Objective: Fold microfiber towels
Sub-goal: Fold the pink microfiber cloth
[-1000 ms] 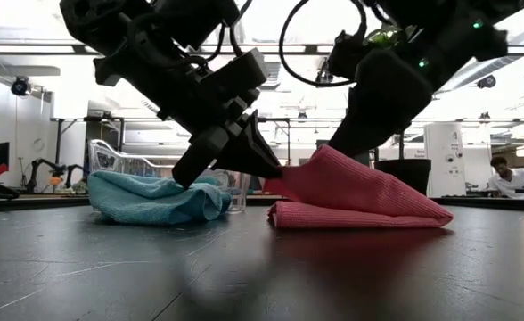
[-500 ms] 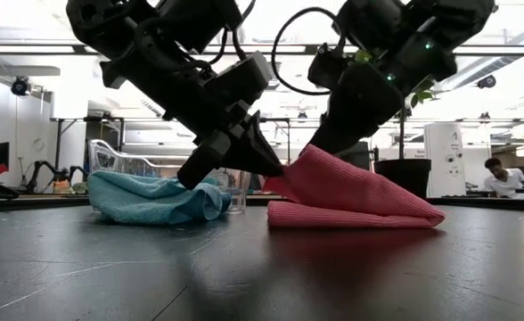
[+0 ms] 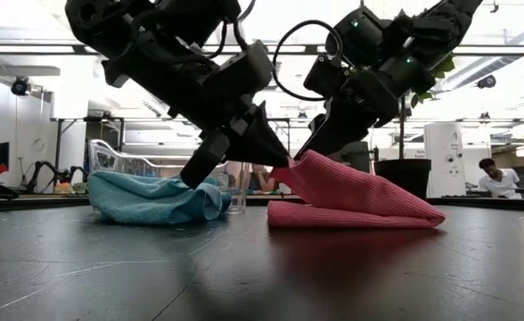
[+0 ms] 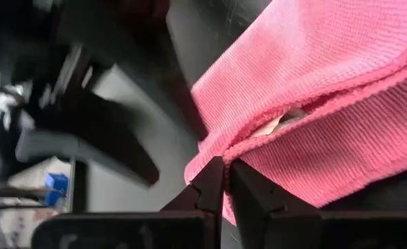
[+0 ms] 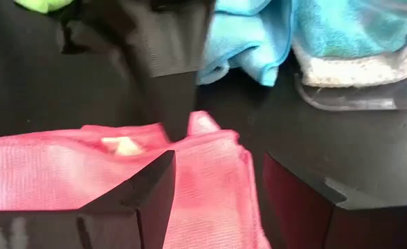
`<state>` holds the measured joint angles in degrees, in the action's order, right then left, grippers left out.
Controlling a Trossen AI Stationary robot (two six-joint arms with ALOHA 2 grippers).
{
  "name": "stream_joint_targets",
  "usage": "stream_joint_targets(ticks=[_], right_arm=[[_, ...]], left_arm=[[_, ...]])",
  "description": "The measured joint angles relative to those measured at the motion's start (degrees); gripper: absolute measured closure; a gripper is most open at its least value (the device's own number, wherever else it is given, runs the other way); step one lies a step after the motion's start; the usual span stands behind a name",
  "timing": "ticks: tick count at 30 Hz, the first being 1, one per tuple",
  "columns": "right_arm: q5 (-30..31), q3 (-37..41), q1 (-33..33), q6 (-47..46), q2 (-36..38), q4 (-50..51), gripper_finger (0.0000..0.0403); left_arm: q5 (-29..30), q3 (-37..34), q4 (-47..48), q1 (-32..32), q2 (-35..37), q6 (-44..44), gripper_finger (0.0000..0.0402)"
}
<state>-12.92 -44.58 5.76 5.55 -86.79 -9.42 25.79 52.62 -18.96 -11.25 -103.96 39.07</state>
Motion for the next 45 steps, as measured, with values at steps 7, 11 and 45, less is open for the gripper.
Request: stream_joint_targets(ticks=[7, 11, 45], right_arm=[[-9.6, 0.0, 3.8, 1.7, -1.8, -1.6, 0.0197], [-11.7, 0.0, 4.8, 3.0, -3.5, -3.1, 0.0197], [-20.0, -4.9, 4.8, 6.9, -8.9, -2.2, 0.0394]], left_arm=[[-0.2, 0.0, -1.5, 0.0, 0.0, 5.8, 0.0392], [-0.5, -0.1, -2.5, 0.0, 0.0, 9.2, 0.0392], [9.9, -0.5, -2.8, -1.8, 1.0, 6.3, 0.0378]])
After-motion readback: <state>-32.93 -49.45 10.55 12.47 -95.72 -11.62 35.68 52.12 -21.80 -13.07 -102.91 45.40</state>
